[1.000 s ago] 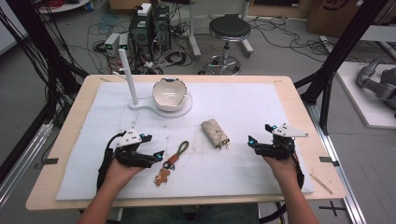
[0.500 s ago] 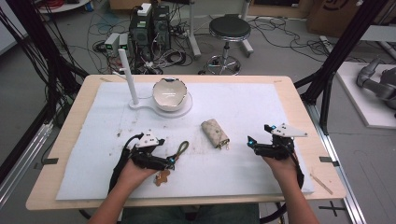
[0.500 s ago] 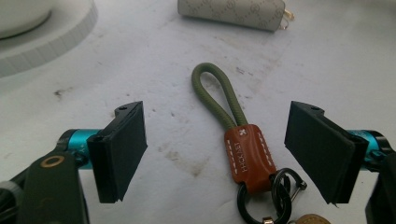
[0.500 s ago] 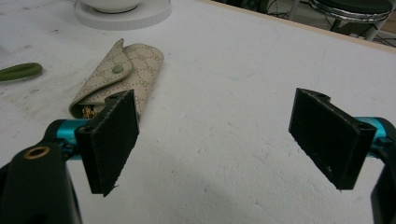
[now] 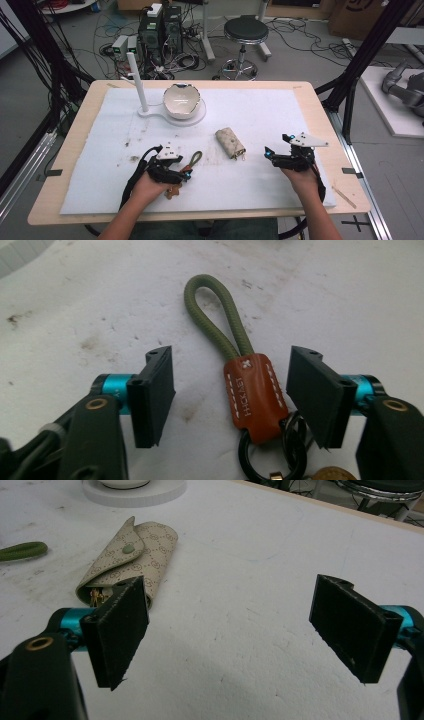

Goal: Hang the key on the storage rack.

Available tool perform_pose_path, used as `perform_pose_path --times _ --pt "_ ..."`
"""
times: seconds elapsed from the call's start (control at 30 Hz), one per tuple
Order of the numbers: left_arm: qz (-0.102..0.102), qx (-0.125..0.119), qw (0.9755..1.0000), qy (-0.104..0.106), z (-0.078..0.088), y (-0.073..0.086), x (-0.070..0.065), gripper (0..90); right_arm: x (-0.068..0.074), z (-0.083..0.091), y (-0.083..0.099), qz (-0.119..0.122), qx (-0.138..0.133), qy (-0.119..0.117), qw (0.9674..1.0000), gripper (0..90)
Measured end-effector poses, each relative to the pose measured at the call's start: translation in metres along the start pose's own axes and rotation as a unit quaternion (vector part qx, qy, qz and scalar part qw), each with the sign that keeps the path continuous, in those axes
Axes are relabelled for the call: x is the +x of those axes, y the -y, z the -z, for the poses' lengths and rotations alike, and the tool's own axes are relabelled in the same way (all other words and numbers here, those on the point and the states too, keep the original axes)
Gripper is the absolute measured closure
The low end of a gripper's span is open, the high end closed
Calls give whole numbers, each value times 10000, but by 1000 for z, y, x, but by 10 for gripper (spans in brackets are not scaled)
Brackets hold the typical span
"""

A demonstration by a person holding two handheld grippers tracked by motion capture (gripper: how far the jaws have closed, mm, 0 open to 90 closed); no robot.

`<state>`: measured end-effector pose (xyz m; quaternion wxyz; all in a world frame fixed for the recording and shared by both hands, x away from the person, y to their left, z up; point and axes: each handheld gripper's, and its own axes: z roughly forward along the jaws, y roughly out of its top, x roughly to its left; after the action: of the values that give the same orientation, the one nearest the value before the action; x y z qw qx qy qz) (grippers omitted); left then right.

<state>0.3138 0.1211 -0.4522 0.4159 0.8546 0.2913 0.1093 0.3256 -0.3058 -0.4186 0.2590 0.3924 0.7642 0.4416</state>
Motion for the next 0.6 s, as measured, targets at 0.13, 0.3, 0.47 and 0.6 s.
perform_pose_path --times 0.13,0.3,0.47,0.6 --pt "64 18 10000 25 2 1 0 453 0 0 0 -5 3 -2 10000 163" --pt "-23 40 10000 -23 2 2 -2 502 1 0 0 17 31 -11 10000 163" --pt "-90 40 9999 -86 4 3 -2 586 2 0 0 11 40 -11 10000 163" --pt "-147 41 9998 -141 4 4 -4 636 2 -1 0 30 48 -4 10000 163"
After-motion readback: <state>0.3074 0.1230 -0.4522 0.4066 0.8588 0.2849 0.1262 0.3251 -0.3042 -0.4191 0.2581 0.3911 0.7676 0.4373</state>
